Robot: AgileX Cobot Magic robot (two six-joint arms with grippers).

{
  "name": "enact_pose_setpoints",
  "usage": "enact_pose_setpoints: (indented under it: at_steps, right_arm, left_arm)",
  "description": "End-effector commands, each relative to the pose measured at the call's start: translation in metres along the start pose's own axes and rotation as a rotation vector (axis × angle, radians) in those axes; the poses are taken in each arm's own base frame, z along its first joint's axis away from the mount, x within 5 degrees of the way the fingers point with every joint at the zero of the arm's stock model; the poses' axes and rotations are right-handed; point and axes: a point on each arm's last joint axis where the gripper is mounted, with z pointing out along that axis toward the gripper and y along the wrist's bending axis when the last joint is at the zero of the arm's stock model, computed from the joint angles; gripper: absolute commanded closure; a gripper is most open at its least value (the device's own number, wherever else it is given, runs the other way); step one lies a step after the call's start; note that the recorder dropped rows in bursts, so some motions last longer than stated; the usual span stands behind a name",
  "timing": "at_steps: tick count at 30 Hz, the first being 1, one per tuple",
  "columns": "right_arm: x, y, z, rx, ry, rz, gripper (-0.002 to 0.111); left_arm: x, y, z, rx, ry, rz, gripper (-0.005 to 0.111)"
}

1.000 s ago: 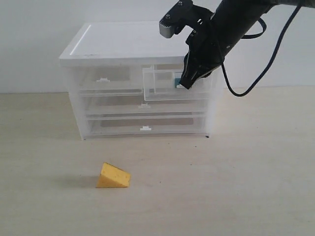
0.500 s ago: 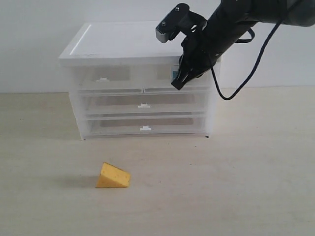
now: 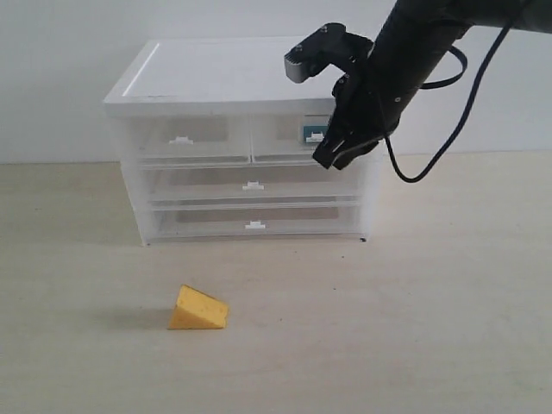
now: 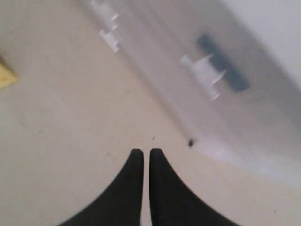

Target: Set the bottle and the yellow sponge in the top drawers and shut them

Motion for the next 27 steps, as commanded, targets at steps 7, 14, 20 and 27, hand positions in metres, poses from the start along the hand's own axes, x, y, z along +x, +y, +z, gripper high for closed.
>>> enact_pose_setpoints:
  at_steps: [7,14,20,27]
  right_arm:
    - [0.027,-0.010,-0.039,0.008,0.164,0.182,0.107]
    - [0.079,-0.076,-0.067,0.136,0.145,0.716,0.107]
    - [0.109,-0.075,-0.118,0.445,0.026,0.804,0.107]
    - [0.148,-0.022,-0.158,0.553,-0.103,0.748,0.107]
  left_arm:
    - [0.001,0.000,0.000,-0.001,-0.003,-0.013,0.102]
    - [0.001,0.000,0.000,-0.001,-0.003,-0.013,0.102]
    - [0.001,0.000,0.000,-0.001,-0.003,-0.013,0.102]
    - [0.001,0.000,0.000,-0.001,-0.003,-0.013,0.102]
